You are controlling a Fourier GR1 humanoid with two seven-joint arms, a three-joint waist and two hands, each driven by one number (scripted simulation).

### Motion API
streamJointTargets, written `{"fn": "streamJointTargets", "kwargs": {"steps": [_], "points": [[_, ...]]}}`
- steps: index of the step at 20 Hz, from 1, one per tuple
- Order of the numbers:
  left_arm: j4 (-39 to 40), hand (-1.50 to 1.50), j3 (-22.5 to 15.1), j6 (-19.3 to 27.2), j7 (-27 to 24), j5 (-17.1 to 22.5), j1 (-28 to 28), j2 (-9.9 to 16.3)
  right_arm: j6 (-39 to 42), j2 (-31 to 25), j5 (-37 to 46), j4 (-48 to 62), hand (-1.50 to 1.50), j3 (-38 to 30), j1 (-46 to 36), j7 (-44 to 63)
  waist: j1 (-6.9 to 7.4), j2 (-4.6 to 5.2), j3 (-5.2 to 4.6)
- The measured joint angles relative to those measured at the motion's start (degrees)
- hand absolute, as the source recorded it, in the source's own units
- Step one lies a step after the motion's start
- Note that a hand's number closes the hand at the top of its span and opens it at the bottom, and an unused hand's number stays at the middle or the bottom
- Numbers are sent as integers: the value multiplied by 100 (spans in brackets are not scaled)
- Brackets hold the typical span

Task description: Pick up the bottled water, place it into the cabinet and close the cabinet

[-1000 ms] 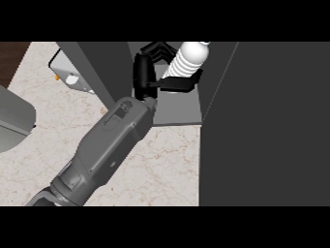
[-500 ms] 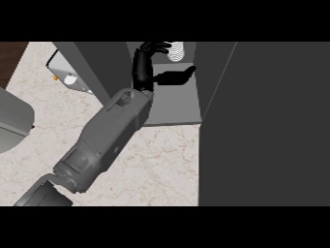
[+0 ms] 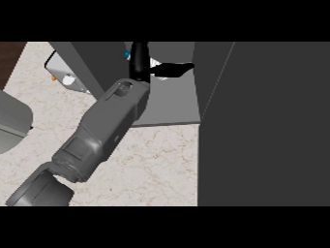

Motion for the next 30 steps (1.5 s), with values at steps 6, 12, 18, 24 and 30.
{"fn": "streamJointTargets", "kwargs": {"steps": [6, 12, 18, 24, 30], "points": [[-60, -150, 275, -461, -373, 104, -45, 14, 79, -25, -32, 12, -150, -139, 47, -55, 60, -22, -1], [-610, -150, 333, -1034, -520, 394, 192, -35, 6, 7, -61, -6, -150, -79, -62, 65, 139, -63, -2], [-1461, -150, -62, -1208, -273, 582, 683, -50, -8, -5, -98, -40, -150, -45, -9, 183, 229, -111, -1], [-2803, -150, -635, -978, 30, 697, 1552, -54, 50, 91, -104, -42, -150, 131, 107, 178, 320, -149, -1], [-4332, -150, -1138, -724, 364, 569, 2548, 59, -74, 159, -90, -72, -150, 294, 106, 269, 414, -157, -2]]}}
